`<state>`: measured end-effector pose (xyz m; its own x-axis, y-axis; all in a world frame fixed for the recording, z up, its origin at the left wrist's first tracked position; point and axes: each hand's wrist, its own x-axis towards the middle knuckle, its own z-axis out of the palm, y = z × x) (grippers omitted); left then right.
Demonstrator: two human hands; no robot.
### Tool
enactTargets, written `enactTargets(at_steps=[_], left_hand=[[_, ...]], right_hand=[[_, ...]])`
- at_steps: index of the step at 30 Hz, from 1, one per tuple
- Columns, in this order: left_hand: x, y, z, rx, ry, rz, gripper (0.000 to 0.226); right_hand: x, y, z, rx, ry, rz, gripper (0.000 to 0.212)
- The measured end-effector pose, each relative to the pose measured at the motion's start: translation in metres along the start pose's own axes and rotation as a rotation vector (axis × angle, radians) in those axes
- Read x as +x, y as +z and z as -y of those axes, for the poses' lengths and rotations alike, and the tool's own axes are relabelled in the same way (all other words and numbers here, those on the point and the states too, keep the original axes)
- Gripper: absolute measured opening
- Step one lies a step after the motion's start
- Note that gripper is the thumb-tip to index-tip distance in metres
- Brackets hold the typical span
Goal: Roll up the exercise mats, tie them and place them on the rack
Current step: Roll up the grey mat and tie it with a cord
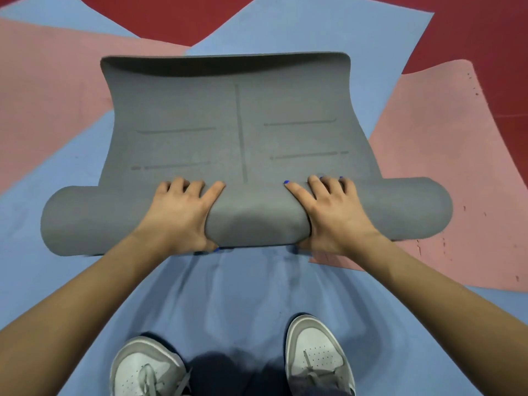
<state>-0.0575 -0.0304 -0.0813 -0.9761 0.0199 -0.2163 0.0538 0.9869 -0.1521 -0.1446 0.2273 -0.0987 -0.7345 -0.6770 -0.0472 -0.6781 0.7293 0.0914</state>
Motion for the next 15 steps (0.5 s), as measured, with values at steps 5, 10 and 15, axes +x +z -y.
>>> enactTargets(at_steps=[5,10,15], left_hand=[[-0.037,0.011,-0.015,-0.014,0.073,-0.097,0.110],[-0.085,0.018,-0.042,-0.086,0.118,-0.012,0.116],[-0.098,0.015,-0.048,-0.094,0.114,0.035,0.117]], right_hand=[[-0.057,-0.001,0.018,0.051,0.047,-0.002,0.107],[-0.110,-0.005,0.029,0.091,0.023,0.066,0.098],[-0.117,-0.012,0.029,0.092,-0.004,0.138,0.098]])
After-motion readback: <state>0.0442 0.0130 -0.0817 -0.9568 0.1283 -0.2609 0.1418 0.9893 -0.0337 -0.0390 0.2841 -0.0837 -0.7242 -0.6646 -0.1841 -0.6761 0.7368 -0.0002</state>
